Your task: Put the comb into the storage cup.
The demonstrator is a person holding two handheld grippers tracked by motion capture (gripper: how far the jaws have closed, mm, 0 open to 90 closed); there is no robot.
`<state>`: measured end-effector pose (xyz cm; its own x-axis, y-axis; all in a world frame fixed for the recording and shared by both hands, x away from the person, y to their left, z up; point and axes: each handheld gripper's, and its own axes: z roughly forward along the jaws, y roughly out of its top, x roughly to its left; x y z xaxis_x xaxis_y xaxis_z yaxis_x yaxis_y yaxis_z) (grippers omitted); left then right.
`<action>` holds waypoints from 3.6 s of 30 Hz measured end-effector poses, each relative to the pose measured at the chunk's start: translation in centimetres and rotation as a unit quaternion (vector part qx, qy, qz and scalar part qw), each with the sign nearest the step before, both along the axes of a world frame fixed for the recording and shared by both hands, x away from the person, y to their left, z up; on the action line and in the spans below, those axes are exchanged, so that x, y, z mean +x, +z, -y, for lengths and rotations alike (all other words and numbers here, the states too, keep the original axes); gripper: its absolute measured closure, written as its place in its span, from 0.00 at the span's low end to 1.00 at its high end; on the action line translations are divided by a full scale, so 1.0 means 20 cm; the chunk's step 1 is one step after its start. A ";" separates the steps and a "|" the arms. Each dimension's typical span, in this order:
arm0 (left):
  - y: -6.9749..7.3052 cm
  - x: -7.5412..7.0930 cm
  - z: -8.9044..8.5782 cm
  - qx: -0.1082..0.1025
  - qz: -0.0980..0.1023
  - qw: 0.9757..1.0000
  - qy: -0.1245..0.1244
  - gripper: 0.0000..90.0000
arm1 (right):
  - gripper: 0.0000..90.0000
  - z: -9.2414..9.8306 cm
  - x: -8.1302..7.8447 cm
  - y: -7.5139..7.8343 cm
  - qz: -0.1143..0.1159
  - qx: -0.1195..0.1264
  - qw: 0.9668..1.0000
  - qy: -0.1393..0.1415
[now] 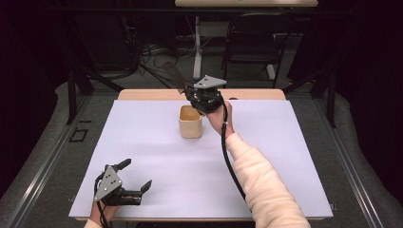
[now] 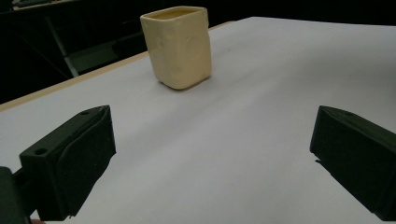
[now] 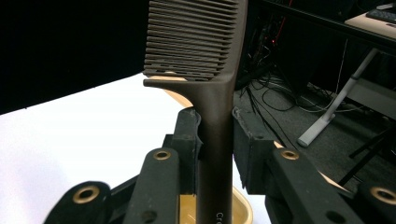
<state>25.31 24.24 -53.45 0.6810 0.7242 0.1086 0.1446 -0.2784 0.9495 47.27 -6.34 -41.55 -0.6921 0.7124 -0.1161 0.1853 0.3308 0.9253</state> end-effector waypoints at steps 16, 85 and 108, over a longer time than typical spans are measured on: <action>0.00 0.00 0.00 -0.002 0.000 1.000 0.000 0.00 | 0.80 -0.05 0.02 -0.01 0.009 0.009 1.000 -0.002; 0.00 0.00 0.00 -0.002 0.000 1.000 0.001 0.00 | 0.80 -0.12 0.05 -0.17 -0.005 0.007 1.000 0.018; 0.00 -0.01 0.00 -0.001 0.001 1.000 0.001 0.00 | 0.80 -0.12 0.04 -0.20 -0.007 0.000 1.000 0.022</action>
